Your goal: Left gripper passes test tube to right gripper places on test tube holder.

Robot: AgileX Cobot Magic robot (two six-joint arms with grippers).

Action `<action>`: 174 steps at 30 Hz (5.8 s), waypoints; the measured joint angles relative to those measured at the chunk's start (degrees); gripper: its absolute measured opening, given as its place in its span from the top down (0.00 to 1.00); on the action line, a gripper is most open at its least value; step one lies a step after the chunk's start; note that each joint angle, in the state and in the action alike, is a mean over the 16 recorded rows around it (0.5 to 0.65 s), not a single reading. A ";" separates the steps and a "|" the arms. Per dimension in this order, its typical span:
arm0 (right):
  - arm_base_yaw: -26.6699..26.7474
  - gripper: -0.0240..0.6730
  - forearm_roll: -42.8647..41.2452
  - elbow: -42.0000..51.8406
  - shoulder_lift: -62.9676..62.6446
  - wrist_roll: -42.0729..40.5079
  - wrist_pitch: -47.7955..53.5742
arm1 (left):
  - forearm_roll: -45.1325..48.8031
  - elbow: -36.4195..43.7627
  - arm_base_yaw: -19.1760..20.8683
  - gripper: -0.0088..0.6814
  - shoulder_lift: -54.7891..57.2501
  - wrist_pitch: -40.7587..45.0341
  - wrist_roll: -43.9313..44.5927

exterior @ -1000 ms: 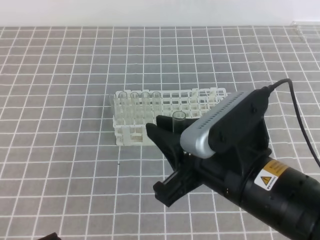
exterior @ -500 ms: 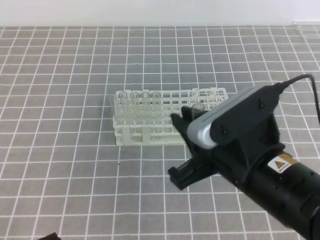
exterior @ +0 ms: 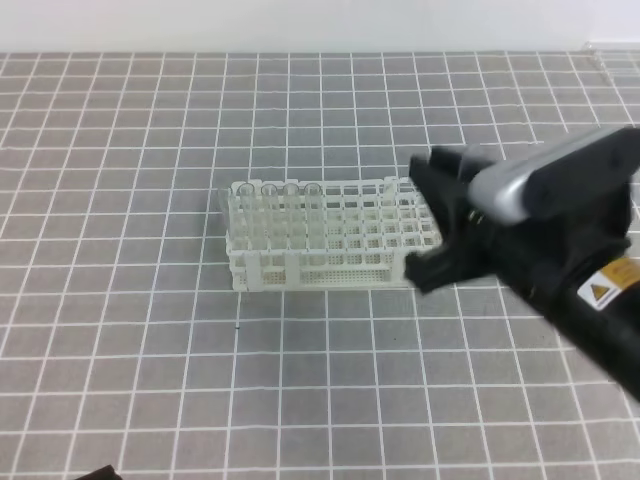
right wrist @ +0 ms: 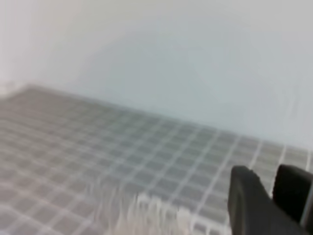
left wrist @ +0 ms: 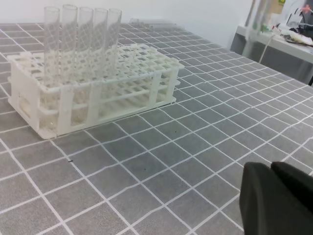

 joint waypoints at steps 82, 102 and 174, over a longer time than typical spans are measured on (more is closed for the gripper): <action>-11.10 0.84 -36.09 -21.37 36.43 33.68 -10.08 | 0.00 -0.19 -0.01 0.99 -0.11 0.17 -0.03; -11.10 0.83 -36.26 -21.76 37.52 33.68 -9.15 | 0.00 0.14 0.01 0.99 0.08 -0.17 0.03; -14.11 0.98 -42.63 15.44 -33.61 42.36 28.64 | 0.00 -0.05 0.00 0.99 0.06 0.09 0.01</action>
